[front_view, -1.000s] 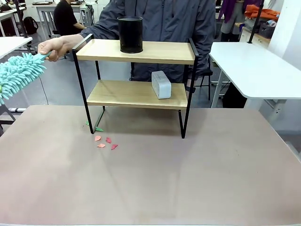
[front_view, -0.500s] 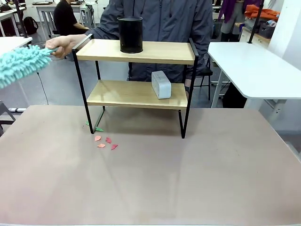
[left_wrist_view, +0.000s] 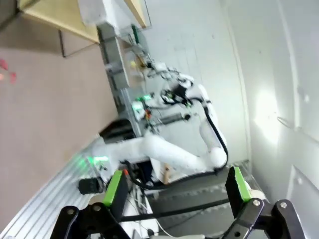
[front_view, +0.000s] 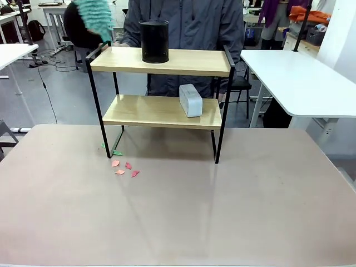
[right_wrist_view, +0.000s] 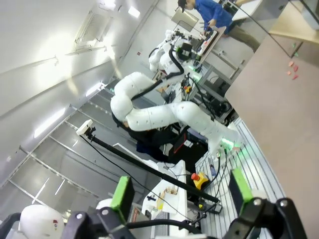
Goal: Clean the shelf.
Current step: Hand the Duster back to the human.
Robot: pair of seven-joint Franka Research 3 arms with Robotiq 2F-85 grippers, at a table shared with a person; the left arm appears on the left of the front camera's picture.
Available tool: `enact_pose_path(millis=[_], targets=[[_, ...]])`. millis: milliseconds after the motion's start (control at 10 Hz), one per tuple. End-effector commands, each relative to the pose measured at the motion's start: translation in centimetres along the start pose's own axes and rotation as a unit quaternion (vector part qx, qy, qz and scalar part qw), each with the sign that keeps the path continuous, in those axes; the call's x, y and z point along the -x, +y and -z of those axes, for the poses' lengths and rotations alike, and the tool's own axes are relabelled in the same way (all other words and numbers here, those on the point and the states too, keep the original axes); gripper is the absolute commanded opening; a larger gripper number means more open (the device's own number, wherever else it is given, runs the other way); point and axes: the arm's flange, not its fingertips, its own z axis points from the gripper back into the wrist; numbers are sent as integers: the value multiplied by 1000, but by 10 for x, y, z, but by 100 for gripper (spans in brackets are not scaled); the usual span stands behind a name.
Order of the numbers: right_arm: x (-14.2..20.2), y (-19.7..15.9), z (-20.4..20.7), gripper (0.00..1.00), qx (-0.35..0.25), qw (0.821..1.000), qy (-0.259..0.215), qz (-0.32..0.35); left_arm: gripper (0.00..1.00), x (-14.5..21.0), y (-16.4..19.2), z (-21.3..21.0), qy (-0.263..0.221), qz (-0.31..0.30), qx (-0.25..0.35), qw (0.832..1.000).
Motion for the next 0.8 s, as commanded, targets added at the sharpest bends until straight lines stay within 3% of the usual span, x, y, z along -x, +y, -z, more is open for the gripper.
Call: enact_pose_path(millis=[0, 100, 200, 300, 500, 600, 700], targets=[[-27, -47, 84, 100, -3, 998, 56, 29, 100, 26, 37, 76, 34, -33, 24, 999], [-35, -69, 129, 100, 1, 996, 78, 31, 100, 20, 44, 95, 49, -36, 22, 998], [-37, -91, 165, 100, 26, 996, 72, 43, 100, 20, 58, 113, 61, -49, 14, 997], [-34, -102, 185, 100, 29, 995, 79, 46, 100, 22, 73, 127, 70, -69, 14, 995], [-32, -102, 185, 100, -2, 995, 51, 80, 100, 22, 121, 142, 41, -77, -29, 996], [-32, -100, 168, 100, 3, 995, 43, 95, 100, -42, 72, 105, 82, -72, -6, 994], [-59, -116, 190, 100, 13, 995, 83, 62, 100, -42, 72, 105, 82, -72, -6, 994]])
